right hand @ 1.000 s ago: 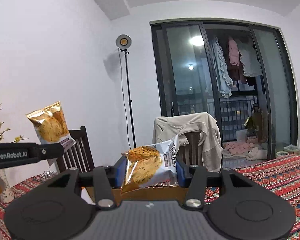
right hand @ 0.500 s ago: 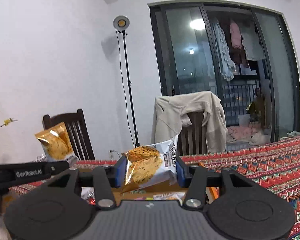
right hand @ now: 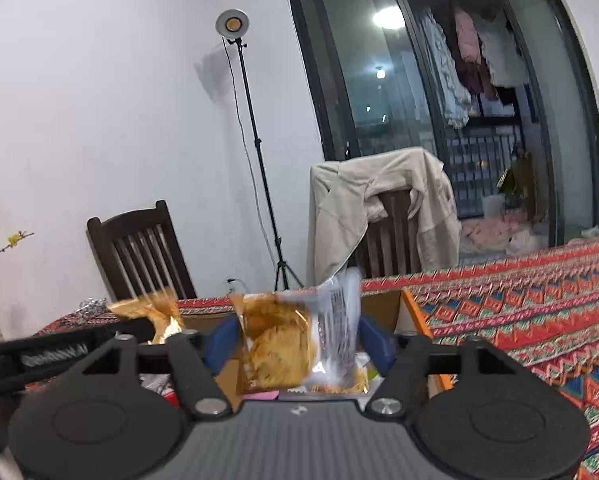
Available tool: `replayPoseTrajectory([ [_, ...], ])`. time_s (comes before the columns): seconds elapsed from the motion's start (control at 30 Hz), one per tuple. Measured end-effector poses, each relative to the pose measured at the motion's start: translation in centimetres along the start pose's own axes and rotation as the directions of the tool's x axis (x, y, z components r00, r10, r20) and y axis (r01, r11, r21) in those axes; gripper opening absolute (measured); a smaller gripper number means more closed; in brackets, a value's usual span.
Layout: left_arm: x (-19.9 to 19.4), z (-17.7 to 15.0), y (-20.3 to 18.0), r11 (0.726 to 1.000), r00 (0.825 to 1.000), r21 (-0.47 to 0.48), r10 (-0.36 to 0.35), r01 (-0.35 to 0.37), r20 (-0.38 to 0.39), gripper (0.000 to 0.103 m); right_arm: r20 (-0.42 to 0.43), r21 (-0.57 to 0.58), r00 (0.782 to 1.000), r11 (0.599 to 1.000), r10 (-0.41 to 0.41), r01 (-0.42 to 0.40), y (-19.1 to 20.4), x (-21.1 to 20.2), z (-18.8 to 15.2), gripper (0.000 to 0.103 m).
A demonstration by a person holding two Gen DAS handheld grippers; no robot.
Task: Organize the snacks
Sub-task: 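Lower both packets into the box and open both tools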
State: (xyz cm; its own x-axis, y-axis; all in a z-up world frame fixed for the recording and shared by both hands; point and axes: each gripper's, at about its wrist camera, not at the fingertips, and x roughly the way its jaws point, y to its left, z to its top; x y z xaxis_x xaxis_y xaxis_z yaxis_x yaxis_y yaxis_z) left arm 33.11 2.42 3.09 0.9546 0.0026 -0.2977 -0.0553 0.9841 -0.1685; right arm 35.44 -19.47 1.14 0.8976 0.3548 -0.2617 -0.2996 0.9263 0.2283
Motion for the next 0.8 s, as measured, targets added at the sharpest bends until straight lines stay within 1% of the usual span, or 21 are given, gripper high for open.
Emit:
replayPoseTrajectory([
  [0.03,-0.3,0.0,0.2,1.0,0.999,-0.013,0.025,-0.024,0.023,0.094,-0.004,0.006,1.0,1.0,-0.004,0.004,-0.1,0.1,-0.1,0.09],
  [0.07,-0.4,0.2,0.4,0.999,0.998,-0.027,0.045,-0.044,0.04,0.102,-0.006,0.008,1.0,1.0,-0.01,0.01,-0.1,0.1,-0.1,0.099],
  [0.1,-0.5,0.2,0.6,0.998,0.997,-0.046,0.054,-0.051,0.048,0.103,-0.007,0.007,1.0,1.0,-0.017,0.017,-0.1,0.1,-0.2,0.102],
  [0.17,-0.2,0.5,1.1,0.994,0.997,-0.087,0.065,-0.062,0.033,0.103,-0.011,0.007,1.0,1.0,-0.029,0.029,-0.1,0.1,-0.3,0.103],
  [0.3,0.8,0.3,1.8,0.989,0.995,-0.112,0.099,-0.1,-0.019,0.103,-0.025,0.001,0.999,0.999,-0.043,0.043,0.0,0.4,-0.5,0.103],
  [0.47,0.7,0.3,1.9,0.989,0.994,-0.107,0.104,-0.105,-0.022,0.103,-0.029,-0.004,0.998,0.999,-0.048,0.048,0.2,0.6,-0.5,0.103],
  [0.6,0.5,0.5,1.2,0.991,0.994,-0.086,0.1,-0.103,-0.035,0.103,-0.045,0.061,0.999,0.998,-0.03,0.033,-0.4,0.4,0.0,0.103],
  [0.67,0.2,1.0,1.1,0.989,0.993,-0.097,0.111,-0.114,-0.034,0.103,-0.033,0.084,0.999,0.996,-0.035,0.038,-0.6,-0.3,0.5,0.103],
  [0.8,-0.8,2.2,1.1,0.987,0.991,-0.107,0.113,-0.121,-0.075,0.103,-0.011,0.105,1.0,0.994,-0.028,0.029,-0.4,-2.0,2.0,0.103],
])
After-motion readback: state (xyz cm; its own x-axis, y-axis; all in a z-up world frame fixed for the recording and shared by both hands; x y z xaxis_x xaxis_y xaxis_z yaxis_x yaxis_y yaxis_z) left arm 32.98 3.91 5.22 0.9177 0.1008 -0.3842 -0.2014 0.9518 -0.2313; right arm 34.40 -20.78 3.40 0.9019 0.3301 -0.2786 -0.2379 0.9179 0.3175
